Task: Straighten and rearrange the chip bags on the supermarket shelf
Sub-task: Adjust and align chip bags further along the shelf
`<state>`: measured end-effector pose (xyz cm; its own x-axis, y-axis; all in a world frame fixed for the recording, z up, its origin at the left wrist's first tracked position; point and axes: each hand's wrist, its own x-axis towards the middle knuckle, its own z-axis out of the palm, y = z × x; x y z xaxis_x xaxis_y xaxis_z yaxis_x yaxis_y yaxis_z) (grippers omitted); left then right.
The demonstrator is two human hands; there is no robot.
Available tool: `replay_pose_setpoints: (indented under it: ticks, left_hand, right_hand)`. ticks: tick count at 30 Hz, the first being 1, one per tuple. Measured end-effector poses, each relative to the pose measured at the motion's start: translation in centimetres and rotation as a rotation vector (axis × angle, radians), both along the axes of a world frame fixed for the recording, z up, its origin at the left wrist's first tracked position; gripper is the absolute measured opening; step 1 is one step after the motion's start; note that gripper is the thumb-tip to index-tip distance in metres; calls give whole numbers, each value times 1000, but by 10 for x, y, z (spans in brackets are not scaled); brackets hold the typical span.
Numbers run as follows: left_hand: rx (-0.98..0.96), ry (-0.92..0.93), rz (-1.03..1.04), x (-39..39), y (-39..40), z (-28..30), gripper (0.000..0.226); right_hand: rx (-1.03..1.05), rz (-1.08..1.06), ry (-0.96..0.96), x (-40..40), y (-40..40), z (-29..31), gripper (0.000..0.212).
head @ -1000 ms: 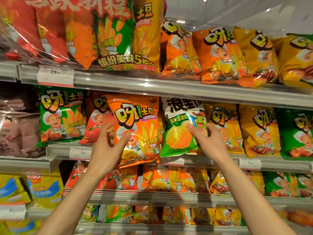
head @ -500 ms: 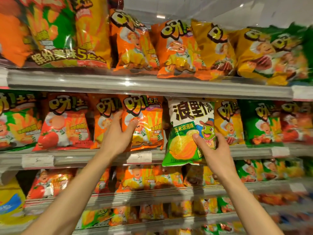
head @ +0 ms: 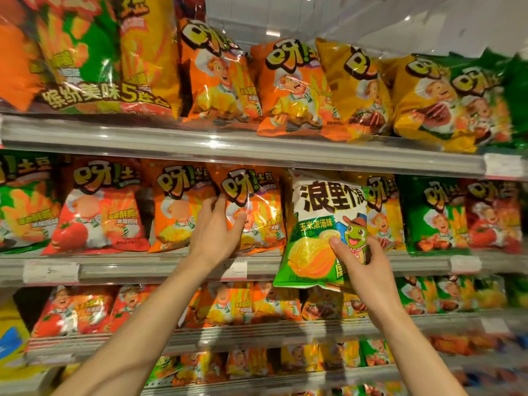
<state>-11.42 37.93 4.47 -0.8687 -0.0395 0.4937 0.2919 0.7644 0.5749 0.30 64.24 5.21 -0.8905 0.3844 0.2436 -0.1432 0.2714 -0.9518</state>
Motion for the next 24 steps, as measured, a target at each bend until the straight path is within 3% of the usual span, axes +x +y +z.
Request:
replay_pose_setpoints:
  ticks: [3,7,9,11,13,16,19,21,24]
  left_hand:
    - [134,74,6,14,-5,1,67]
    - [263,133,-113,43,-5,0,48]
    - [328,37,-250,57,0,-5,44]
    - [407,-94,-383,67,5,-15,55]
    - [432,-174,-453,74,12,-27,65]
    - [485,-255,-457,82,23,-43,63]
    - [578,-312,-415,97,38,-49,53]
    - [614,-303,-410,111,53,-49,36]
    - [571,-250,-392,134,84,-50,27]
  right_hand:
    - [7,-6,-12,2,-6,-4,91]
    - [-4,25,-42,3,-25,-10,87]
    - [-32,60,-82,4,-35,-16,61]
    - [-40,105,-114,8,-47,-23,32]
    - [-47,97,-141,11,-57,-28,25]
    - [-98,110,-129,17,-62,-39,38]
    - [-144,144,-129,26,-49,-45,36]
    - [-159,163,-147,34,-32,-48,38]
    - [-142,152,-161,50,2,-52,57]
